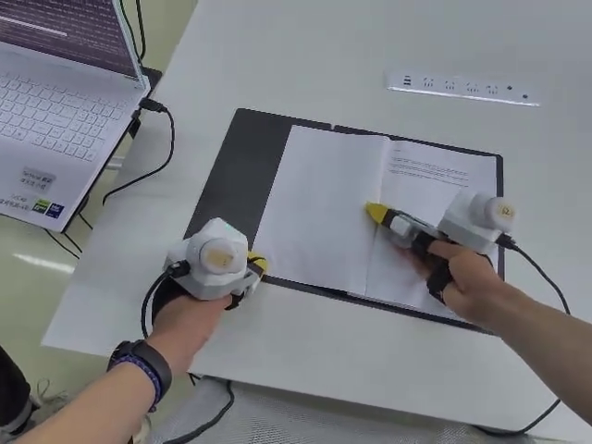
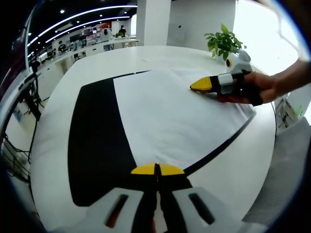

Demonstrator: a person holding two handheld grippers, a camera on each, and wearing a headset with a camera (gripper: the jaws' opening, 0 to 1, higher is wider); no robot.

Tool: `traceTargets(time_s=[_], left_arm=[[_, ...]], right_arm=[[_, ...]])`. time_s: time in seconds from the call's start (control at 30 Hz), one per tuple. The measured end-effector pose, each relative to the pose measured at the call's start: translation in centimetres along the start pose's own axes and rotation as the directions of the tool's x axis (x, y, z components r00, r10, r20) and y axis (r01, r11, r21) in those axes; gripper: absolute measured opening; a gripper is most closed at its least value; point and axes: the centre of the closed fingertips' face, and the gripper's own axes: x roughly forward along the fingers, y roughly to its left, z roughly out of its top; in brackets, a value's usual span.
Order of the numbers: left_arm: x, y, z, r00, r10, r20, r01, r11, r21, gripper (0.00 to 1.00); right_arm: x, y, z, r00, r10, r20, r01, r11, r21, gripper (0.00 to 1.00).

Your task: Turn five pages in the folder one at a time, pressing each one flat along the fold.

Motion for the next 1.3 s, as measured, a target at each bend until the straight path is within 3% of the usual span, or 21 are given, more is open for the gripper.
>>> traceTargets(time_s=[0.4, 0.6, 0.9, 1.3], left_arm=[[0.0, 0.0, 0.0, 0.9999, -0.007, 0.008, 0.006, 1.000, 0.008, 0.00], [0.0, 0.0, 0.0, 0.9999, -0.010, 0.014, 0.010, 1.000, 0.005, 0.00], [-0.1, 0.0, -0.1, 0.9998, -0.010, 0.017, 0.010, 1.000, 0.003, 0.00], [-0.2, -0.1, -0.1, 0.9998, -0.012, 0.017, 0.012, 1.000, 0.006, 0.00]], right_arm=[[-1.6, 1.9, -3.2, 0.9969, 0.047, -0.064, -0.048, 0.999, -0.021, 0.00], [-2.3, 2.4, -4.1, 0.9953, 0.068, -0.069, -0.069, 0.998, -0.003, 0.00], [-3.3, 2.4, -5.9, 0.9904, 0.090, -0.105, -0.091, 0.996, -0.013, 0.00], [-5.0, 3.2, -8.3, 0.9880, 0.102, -0.116, -0.100, 0.995, 0.030, 0.00]])
